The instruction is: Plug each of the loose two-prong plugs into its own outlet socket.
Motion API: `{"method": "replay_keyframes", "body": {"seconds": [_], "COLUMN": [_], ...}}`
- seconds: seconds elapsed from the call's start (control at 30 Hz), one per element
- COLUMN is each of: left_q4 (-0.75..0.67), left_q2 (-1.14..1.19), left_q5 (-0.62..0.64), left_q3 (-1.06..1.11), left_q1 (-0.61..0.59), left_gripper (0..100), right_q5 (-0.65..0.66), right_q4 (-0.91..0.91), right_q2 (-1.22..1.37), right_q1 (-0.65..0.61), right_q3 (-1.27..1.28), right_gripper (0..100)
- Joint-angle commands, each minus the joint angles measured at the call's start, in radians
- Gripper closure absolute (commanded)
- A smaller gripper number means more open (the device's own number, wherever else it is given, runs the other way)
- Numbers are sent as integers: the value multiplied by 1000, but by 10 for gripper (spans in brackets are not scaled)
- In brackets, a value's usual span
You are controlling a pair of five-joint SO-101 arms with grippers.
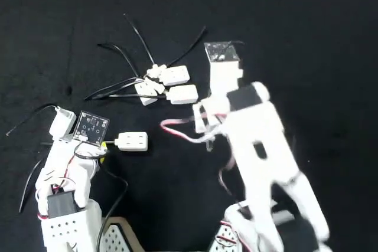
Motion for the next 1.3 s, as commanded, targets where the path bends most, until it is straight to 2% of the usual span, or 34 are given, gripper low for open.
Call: {"method": "replay_keyframes", "body": {"seconds": [0.0,0.1,0.3,0.37,0.57,0.73,0.83,1.03,1.27], "left_q4": [9,9,9,9,9,15,18,18,18], "left_q2": [-2,-2,-2,-2,-2,-2,-2,-2,-2], "left_q5": [-8,-8,-8,-8,-8,-8,-8,-8,-9], "left_q3": [18,18,18,18,18,18,18,18,18], "left_q1": [12,12,12,12,12,12,13,13,13], "left_gripper": [732,732,732,732,732,732,732,732,732], "right_q5": [109,155,218,216,221,215,213,221,219], "right_q4": [-52,-163,-585,-618,-488,-480,-425,-169,149], "right_q2": [-197,-246,-163,-131,7,203,331,585,819], "right_q1": [14,14,14,14,14,15,18,15,17], "right_q3": [44,200,611,645,584,478,374,91,-222], "right_gripper": [987,987,986,986,984,983,933,799,790]}}
